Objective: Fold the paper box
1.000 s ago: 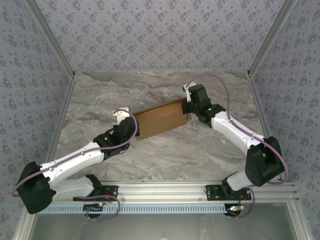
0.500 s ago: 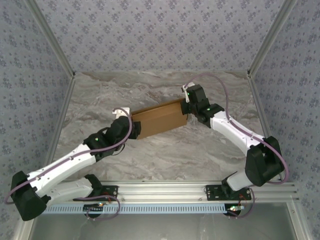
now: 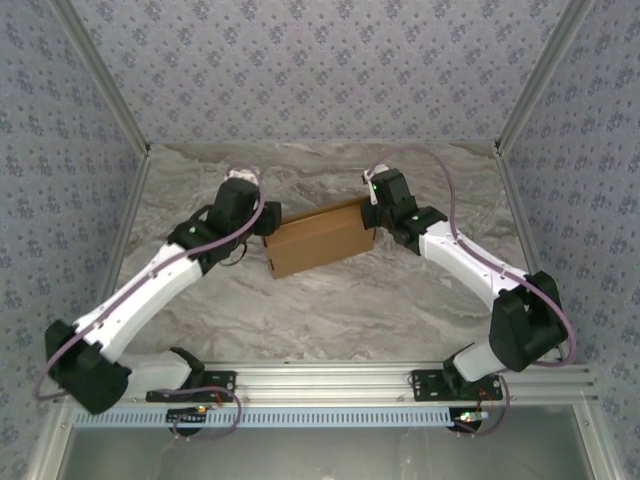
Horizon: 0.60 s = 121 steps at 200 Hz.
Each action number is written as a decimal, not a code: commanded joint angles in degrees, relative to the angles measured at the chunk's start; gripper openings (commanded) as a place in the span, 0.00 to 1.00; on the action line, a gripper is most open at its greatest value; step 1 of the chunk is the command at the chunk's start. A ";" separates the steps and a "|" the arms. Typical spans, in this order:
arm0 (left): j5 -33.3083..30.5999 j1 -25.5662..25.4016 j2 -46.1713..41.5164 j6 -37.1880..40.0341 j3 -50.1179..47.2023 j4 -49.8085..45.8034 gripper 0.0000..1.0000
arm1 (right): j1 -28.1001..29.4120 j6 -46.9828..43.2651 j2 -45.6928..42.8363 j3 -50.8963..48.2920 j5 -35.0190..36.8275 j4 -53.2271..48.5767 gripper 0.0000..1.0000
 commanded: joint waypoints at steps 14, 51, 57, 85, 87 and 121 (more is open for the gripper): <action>4.23 1.25 9.29 6.20 7.52 -6.10 0.68 | 1.03 -0.54 2.65 -1.02 -0.66 -9.87 0.06; 7.86 1.21 13.00 8.22 9.95 -8.91 0.67 | 1.05 -0.43 2.55 -1.02 -0.47 -9.90 0.06; 8.31 1.19 12.95 8.32 9.64 -8.90 0.67 | 1.01 -0.36 2.57 -1.02 -0.47 -9.92 0.06; 10.00 1.18 12.10 8.62 7.57 -8.38 0.67 | 1.07 -0.05 2.44 -0.92 -0.21 -9.88 0.10; 10.06 1.14 12.11 8.62 7.40 -8.36 0.67 | 1.07 -0.09 2.46 -0.95 -0.21 -9.87 0.10; 10.78 1.14 11.96 7.99 4.43 -7.90 0.67 | 1.05 -0.01 2.00 -0.75 -0.03 -10.22 0.14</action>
